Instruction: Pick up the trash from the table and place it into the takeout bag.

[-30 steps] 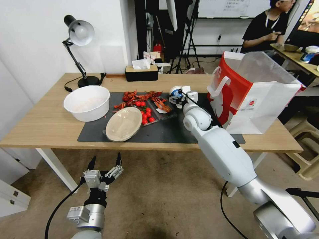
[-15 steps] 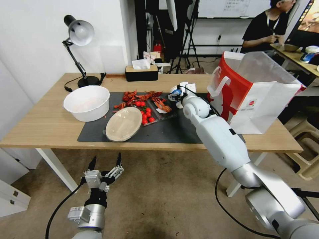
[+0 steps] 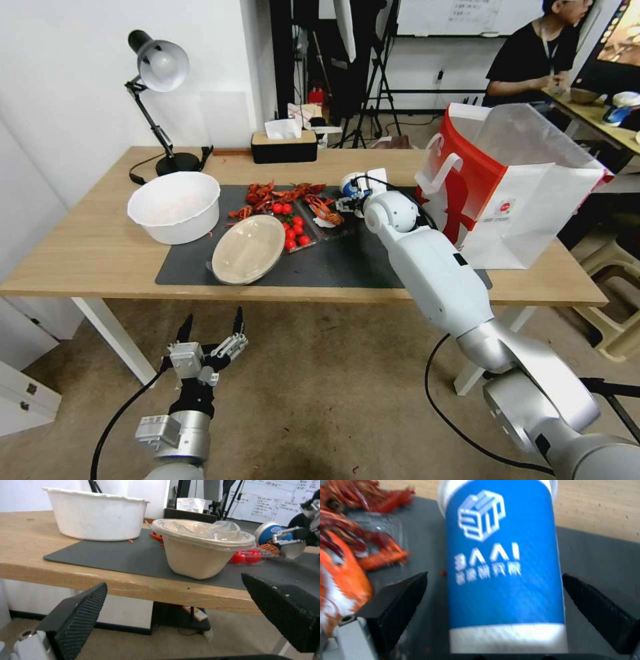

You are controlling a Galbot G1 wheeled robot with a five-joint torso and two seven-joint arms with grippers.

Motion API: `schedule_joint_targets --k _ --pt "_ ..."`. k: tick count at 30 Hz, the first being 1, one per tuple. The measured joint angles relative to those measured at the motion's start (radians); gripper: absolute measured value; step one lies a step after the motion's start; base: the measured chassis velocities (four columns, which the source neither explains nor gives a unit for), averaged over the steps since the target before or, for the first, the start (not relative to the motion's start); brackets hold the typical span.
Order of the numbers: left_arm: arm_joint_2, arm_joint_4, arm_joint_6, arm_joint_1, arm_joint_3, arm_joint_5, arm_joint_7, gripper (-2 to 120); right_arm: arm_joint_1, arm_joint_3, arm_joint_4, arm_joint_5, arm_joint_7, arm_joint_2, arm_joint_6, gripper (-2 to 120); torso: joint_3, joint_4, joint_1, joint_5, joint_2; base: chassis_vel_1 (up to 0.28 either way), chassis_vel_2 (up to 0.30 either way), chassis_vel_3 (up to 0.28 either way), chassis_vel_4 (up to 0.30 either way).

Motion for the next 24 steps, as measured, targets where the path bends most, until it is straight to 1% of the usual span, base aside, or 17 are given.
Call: schedule_joint_targets --k 10,13,16,17,19,20,21,24 --pt "-0.004 -0.003 0.0 0.002 0.001 0.001 0.0 100 -0.022 0.009 -0.001 -0.002 0.002 -0.01 0.002 100 0.0 0.0001 0.0 0.0 0.0 0.0 0.0 0.0 0.0" --pt "-0.005 -0.003 0.0 0.002 0.001 0.002 0.0 100 -0.025 0.014 -0.001 0.002 0.0 -0.009 0.004 97 0.0 0.0001 0.0 0.0 0.0 0.0 0.0 0.0 0.0" --pt "-0.005 -0.003 -0.001 0.001 0.002 0.002 0.0 100 -0.027 0.02 -0.002 0.007 0.0 -0.007 0.006 88 0.0 0.0002 0.0 0.0 0.0 0.0 0.0 0.0 0.0" --pt "-0.005 -0.003 -0.001 0.001 0.002 0.002 0.0 100 -0.027 0.02 -0.002 0.007 0.0 -0.007 0.006 88 0.0 0.0002 0.0 0.0 0.0 0.0 0.0 0.0 0.0" --pt "-0.005 -0.003 -0.001 0.001 0.003 0.002 0.0 100 -0.027 0.021 -0.001 0.014 0.001 -0.007 0.007 80 0.0 0.0003 0.0 0.0 0.0 0.0 0.0 0.0 0.0" --pt "-0.005 -0.002 -0.001 0.0 0.003 0.002 0.0 100 -0.027 0.021 0.0 0.017 0.001 -0.007 0.007 76 0.0 0.0004 0.0 0.0001 0.0 0.0 0.0 0.0 0.0" --pt "-0.005 -0.002 -0.001 0.0 0.003 0.002 0.0 100 -0.027 0.021 0.0 0.017 0.001 -0.007 0.007 76 0.0 0.0004 0.0 0.0001 0.0 0.0 0.0 0.0 0.0" --pt "-0.004 0.0 -0.001 -0.003 0.003 0.002 0.0 100 -0.027 0.024 0.005 0.021 0.007 -0.01 0.007 65 0.0 0.0 0.0 0.0 0.0 0.0 0.0 0.0 0.0"
